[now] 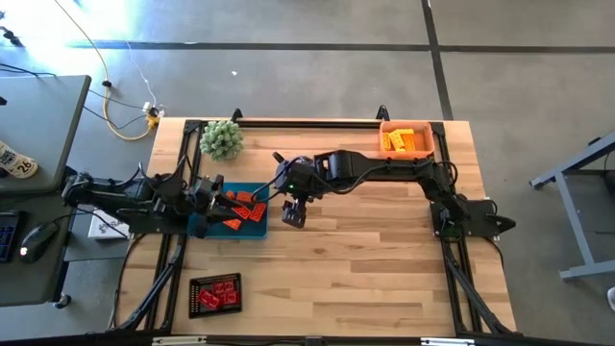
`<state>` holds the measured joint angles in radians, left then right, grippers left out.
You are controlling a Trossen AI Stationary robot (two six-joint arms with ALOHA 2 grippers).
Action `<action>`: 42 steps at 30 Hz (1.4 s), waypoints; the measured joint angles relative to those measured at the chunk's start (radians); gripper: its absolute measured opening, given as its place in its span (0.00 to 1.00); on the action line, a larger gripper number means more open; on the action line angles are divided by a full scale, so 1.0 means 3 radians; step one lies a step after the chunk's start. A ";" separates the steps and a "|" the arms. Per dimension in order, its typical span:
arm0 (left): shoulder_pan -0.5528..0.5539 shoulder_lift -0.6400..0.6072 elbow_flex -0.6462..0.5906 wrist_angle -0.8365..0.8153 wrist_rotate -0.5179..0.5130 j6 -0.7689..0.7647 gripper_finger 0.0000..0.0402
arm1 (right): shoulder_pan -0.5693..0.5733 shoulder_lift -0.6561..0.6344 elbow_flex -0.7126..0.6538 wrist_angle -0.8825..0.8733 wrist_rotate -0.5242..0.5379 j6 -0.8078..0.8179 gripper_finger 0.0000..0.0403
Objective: Sort & place blocks by color
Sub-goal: Return to Home Position
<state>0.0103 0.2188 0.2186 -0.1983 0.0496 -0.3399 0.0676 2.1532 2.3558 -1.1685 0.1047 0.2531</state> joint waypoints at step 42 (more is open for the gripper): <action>0.0562 0.0013 -0.0259 0.0452 -0.0228 -0.0088 0.39 | -0.0359 -0.2786 -0.2907 0.0386 0.0674 -0.0218 0.64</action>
<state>0.1787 0.2226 0.1410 -0.0628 -0.0187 -0.3664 -0.0402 1.3174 1.4837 -1.0526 0.3070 0.1878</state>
